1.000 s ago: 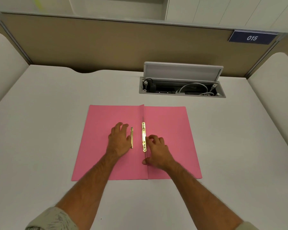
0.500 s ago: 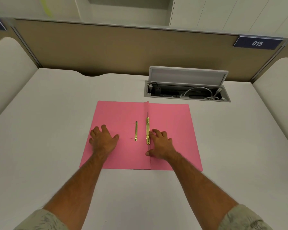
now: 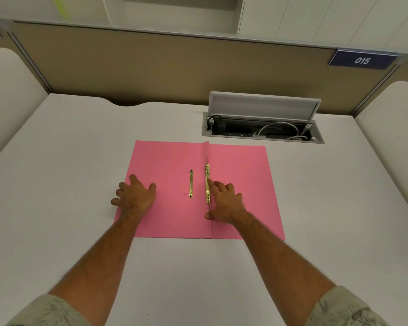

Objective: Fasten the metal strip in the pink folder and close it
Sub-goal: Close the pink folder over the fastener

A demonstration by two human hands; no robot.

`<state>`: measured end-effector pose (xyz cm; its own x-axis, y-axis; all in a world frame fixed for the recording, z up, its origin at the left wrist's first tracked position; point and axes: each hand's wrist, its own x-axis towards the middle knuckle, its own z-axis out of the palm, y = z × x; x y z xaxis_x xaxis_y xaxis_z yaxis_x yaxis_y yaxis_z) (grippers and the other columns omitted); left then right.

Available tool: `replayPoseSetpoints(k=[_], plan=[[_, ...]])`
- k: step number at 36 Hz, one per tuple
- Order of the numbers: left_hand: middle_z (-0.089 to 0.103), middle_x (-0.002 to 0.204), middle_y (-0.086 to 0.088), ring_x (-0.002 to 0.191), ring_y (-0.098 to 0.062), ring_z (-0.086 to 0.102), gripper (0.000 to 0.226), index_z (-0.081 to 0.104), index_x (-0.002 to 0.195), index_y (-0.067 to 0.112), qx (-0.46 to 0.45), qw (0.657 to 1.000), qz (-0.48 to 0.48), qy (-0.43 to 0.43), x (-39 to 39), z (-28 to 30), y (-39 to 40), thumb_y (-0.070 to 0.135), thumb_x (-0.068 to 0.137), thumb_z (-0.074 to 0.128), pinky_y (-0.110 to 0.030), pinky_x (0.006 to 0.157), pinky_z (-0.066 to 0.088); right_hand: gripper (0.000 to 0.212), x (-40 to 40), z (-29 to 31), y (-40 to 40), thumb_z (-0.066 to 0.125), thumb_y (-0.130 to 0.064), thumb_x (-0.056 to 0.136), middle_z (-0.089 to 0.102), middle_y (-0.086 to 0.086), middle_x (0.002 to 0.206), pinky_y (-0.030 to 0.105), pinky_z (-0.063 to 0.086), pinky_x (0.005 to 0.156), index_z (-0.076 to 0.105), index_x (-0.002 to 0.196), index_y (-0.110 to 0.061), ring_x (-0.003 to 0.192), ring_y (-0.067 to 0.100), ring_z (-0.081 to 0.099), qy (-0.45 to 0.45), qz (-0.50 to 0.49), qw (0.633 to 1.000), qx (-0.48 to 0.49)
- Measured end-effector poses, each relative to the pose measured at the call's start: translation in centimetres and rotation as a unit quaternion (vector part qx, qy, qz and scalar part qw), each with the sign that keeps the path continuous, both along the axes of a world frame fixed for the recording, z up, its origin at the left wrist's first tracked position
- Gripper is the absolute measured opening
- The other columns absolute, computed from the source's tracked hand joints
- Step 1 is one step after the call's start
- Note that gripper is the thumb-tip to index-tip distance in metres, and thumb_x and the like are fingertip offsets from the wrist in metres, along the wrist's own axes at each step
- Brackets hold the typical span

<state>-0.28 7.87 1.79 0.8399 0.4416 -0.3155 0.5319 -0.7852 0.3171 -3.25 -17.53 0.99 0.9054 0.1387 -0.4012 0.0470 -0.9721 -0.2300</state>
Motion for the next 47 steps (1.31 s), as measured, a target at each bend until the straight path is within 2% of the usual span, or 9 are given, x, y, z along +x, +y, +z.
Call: replayPoseSetpoints(k=[18, 24, 30, 35, 40, 43, 47], plan=[[0.044, 0.139, -0.025, 0.129, -0.044, 0.044, 0.068, 0.041, 0.142, 0.01, -0.065, 0.993, 0.095, -0.015, 0.2, 0.9, 1.2, 0.047, 0.089, 0.063, -0.055, 0.107, 0.032, 0.125, 0.5, 0.1, 0.6, 0.086, -0.047, 0.073, 0.023, 0.005, 0.165, 0.066, 0.037, 0.11, -0.001, 0.162, -0.026, 0.148, 0.035, 0.023, 0.01, 0.003, 1.0, -0.019], [0.048, 0.136, -0.023, 0.126, -0.043, 0.048, 0.064, 0.044, 0.139, 0.01, -0.13, 0.981, 0.141, -0.038, 0.1, 1.6, 1.2, 0.042, 0.089, 0.066, -0.053, 0.105, 0.036, 0.126, 0.6, 0.3, 0.7, 0.087, -0.045, 0.073, 0.026, 0.005, 0.164, 0.064, 0.039, 0.109, -0.001, 0.162, -0.025, 0.146, 0.036, 0.024, 0.012, 0.001, 1.0, -0.024], [0.045, 0.136, -0.024, 0.128, -0.043, 0.043, 0.059, 0.043, 0.137, 0.008, -0.091, 0.987, 0.129, -0.013, -0.6, 2.1, 0.9, 0.036, 0.089, 0.064, -0.054, 0.106, 0.036, 0.126, 0.6, 0.5, 1.0, 0.086, -0.044, 0.074, 0.027, 0.005, 0.163, 0.063, 0.039, 0.108, -0.001, 0.162, -0.024, 0.145, 0.036, 0.026, 0.012, 0.002, 1.0, -0.027], [0.045, 0.137, -0.024, 0.127, -0.044, 0.044, 0.061, 0.041, 0.139, 0.009, -0.079, 0.99, 0.115, 0.004, -0.6, 2.4, 0.8, 0.038, 0.089, 0.063, -0.055, 0.107, 0.037, 0.126, 0.5, 0.6, 1.0, 0.086, -0.044, 0.074, 0.028, 0.005, 0.162, 0.063, 0.04, 0.108, -0.001, 0.162, -0.024, 0.145, 0.035, 0.026, 0.013, 0.001, 1.0, -0.026], [0.044, 0.137, -0.025, 0.123, -0.045, 0.049, 0.061, 0.039, 0.139, 0.006, -0.141, 0.979, 0.149, -0.011, -0.1, 2.8, 1.8, 0.031, 0.089, 0.063, -0.055, 0.105, 0.043, 0.126, 0.5, 0.6, 0.9, 0.086, -0.045, 0.074, 0.028, 0.004, 0.163, 0.063, 0.04, 0.109, -0.001, 0.162, -0.024, 0.144, 0.035, 0.027, 0.011, 0.001, 1.0, -0.025], [0.043, 0.142, -0.027, 0.124, -0.044, 0.051, 0.065, 0.036, 0.143, 0.001, -0.187, 0.97, 0.156, -0.021, 0.2, 3.0, 1.7, 0.029, 0.091, 0.065, -0.048, 0.096, 0.048, 0.126, 0.4, 0.6, 1.0, 0.086, -0.044, 0.074, 0.028, 0.004, 0.163, 0.063, 0.039, 0.109, -0.001, 0.162, -0.024, 0.145, 0.035, 0.026, 0.012, -0.001, 1.0, -0.023], [0.049, 0.137, -0.023, 0.127, -0.043, 0.045, 0.06, 0.041, 0.138, 0.006, -0.125, 0.981, 0.145, 0.011, 0.2, 3.1, 1.0, 0.03, 0.088, 0.062, -0.055, 0.107, 0.04, 0.126, 0.4, 0.7, 1.0, 0.086, -0.043, 0.075, 0.027, 0.004, 0.164, 0.063, 0.038, 0.11, -0.002, 0.162, -0.024, 0.145, 0.035, 0.026, 0.016, -0.002, 1.0, -0.023]])
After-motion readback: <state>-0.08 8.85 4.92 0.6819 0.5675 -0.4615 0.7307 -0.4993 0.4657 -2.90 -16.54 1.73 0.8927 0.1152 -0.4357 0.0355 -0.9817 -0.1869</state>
